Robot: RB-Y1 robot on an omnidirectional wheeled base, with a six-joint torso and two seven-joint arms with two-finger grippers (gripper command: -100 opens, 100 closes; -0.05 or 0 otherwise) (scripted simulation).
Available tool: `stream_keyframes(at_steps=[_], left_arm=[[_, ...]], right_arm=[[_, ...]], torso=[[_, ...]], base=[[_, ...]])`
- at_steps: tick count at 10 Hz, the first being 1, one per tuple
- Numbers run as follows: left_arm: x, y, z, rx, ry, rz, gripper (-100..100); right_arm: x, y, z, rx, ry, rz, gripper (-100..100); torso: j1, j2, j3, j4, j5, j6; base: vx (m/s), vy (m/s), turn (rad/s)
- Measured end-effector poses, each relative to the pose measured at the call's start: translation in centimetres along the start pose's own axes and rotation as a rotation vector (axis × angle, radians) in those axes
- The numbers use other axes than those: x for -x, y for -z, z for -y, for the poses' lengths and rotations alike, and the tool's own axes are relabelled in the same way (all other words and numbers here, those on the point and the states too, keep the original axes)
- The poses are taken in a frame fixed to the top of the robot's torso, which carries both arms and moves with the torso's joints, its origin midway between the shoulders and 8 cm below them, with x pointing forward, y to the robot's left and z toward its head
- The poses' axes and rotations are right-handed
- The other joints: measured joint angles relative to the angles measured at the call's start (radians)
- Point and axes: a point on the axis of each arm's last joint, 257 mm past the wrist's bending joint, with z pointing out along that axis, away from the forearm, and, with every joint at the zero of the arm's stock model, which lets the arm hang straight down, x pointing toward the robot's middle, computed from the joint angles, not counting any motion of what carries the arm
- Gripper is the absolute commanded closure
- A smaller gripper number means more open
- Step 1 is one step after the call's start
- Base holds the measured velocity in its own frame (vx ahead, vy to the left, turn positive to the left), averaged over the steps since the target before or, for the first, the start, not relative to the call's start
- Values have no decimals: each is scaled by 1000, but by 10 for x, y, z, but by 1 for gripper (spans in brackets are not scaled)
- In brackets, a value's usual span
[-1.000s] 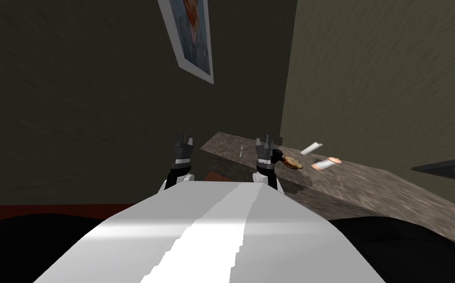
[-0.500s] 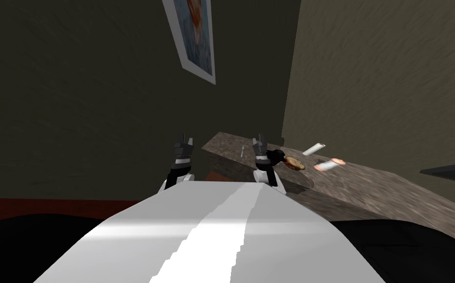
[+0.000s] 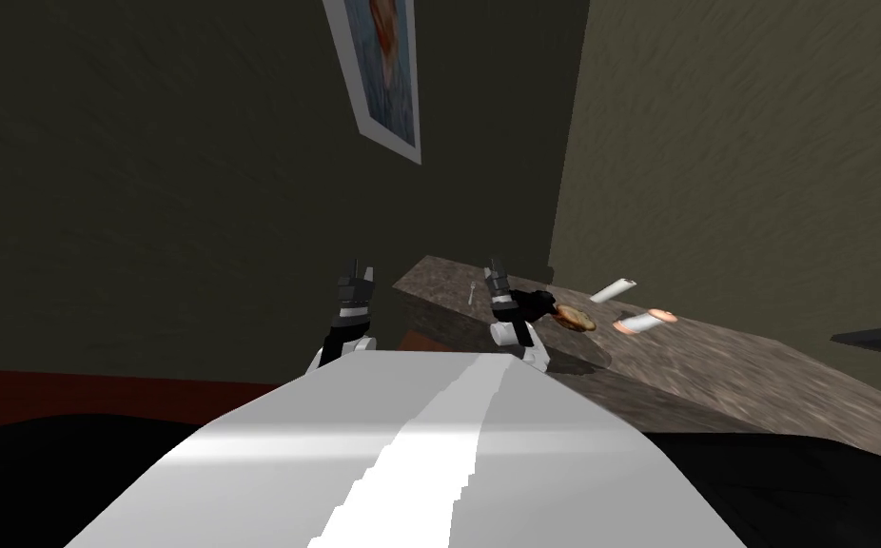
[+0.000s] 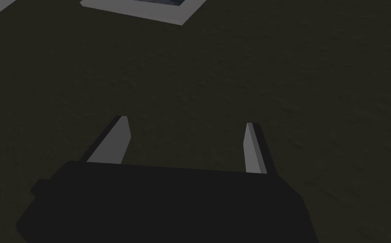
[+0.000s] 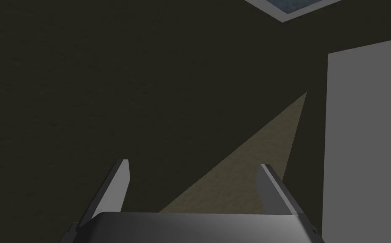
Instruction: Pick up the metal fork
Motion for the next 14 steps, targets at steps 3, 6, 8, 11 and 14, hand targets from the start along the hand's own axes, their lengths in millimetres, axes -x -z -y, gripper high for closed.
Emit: stream_keyframes(at_steps=[3, 6, 8, 11, 14], left_arm=[[0, 0, 0, 0, 0, 0, 0], [0, 0, 0, 0, 0, 0, 0], [0, 0, 0, 0, 0, 0, 0], [0, 0, 0, 0, 0, 0, 0], [0, 0, 0, 0, 0, 0, 0]], right_arm=[[-4, -13, 19, -54, 40, -34, -100], [-6, -27, 42, -121, 90, -74, -100], [-6, -37, 56, -161, 126, -98, -100], [-8, -48, 78, -228, 178, -131, -100], [-6, -61, 102, -301, 240, -167, -100]], torso=[[0, 0, 0, 0, 0, 0], [0, 0, 0, 0, 0, 0], [0, 0, 0, 0, 0, 0], [0, 0, 0, 0, 0, 0], [0, 0, 0, 0, 0, 0]], base=[[-5, 24, 37], [-3, 20, 33], [-4, 23, 34], [-3, 21, 53], [-3, 15, 38]])
